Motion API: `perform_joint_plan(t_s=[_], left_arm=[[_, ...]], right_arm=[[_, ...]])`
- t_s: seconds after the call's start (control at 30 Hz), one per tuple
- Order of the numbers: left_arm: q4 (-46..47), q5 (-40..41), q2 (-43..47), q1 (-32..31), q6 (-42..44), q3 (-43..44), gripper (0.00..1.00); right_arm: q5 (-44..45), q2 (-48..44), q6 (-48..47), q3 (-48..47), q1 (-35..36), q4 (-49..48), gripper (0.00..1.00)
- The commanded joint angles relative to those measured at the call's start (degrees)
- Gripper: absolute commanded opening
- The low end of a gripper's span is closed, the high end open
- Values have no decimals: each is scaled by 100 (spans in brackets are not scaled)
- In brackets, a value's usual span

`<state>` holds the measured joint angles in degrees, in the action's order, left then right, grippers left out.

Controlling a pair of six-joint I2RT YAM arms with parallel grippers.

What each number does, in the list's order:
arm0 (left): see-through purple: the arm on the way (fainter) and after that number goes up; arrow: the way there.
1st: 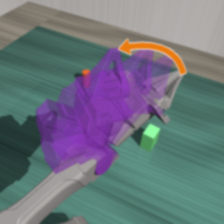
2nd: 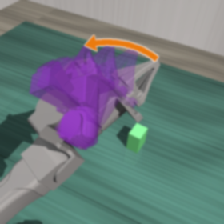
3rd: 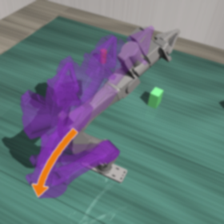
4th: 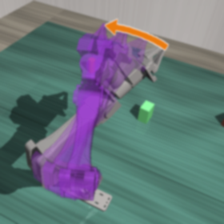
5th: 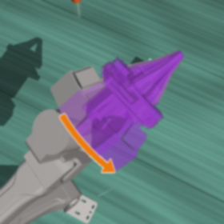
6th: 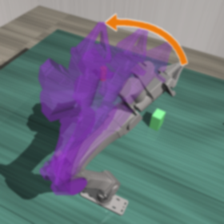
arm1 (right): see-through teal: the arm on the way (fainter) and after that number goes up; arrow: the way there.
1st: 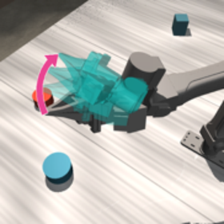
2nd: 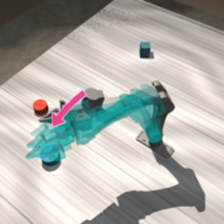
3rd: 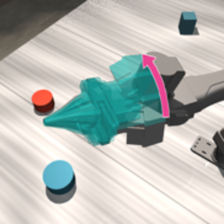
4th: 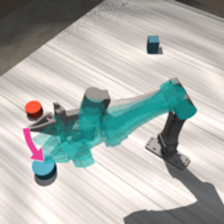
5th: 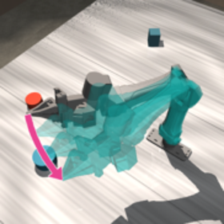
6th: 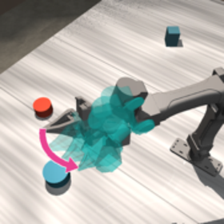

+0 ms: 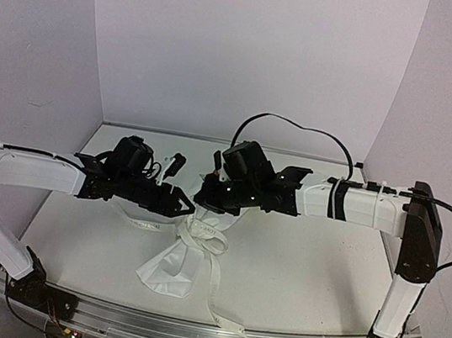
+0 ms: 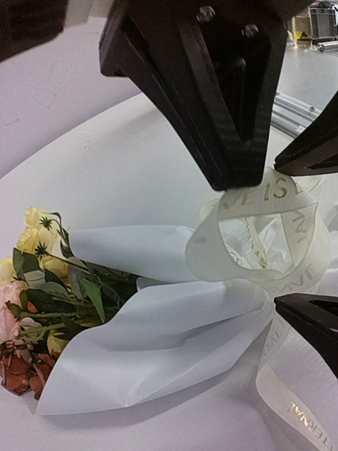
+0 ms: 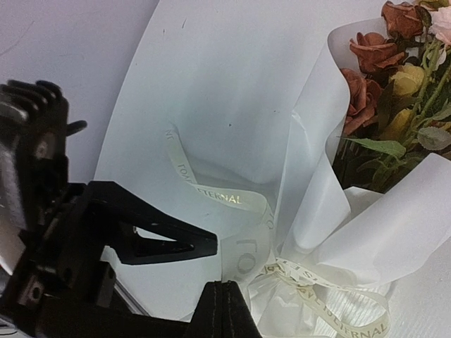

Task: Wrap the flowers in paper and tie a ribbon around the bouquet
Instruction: Cross the ribbon over the folded bouquet.

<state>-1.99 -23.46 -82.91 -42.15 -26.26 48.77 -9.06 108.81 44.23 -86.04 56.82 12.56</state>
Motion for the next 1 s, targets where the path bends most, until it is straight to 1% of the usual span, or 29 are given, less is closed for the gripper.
perform_joint_plan(t_s=[0.0, 0.17, 0.33, 0.43, 0.57, 0.77, 0.8, 0.87, 0.97], left_arm=[[166, 259, -199, 23, 375, 254, 60], [575, 38, -361, 22, 418, 282, 60], [846, -103, -534, 23, 352, 265, 54], [920, -122, -638, 23, 312, 269, 45], [1117, -32, -624, 31, 233, 159, 28], [1278, 50, -659, 51, 188, 108, 5], [1291, 53, -680, 55, 169, 107, 2], [1339, 62, -696, 60, 104, 92, 0], [1466, 134, -645, 77, -69, -14, 0]], right_arm=[[-300, 131, 265, -196, -91, -324, 0], [-503, 221, 354, -225, -114, -446, 0], [-589, 263, 391, -247, -124, -474, 0], [-566, 220, 405, -201, -134, -506, 0], [-575, 173, 398, -174, -142, -516, 0], [-656, 105, 344, -73, -145, -540, 0], [-655, 78, 336, -43, -145, -543, 2], [-588, -31, 299, 80, -142, -544, 13], [-403, -327, 188, 420, -144, -556, 37]])
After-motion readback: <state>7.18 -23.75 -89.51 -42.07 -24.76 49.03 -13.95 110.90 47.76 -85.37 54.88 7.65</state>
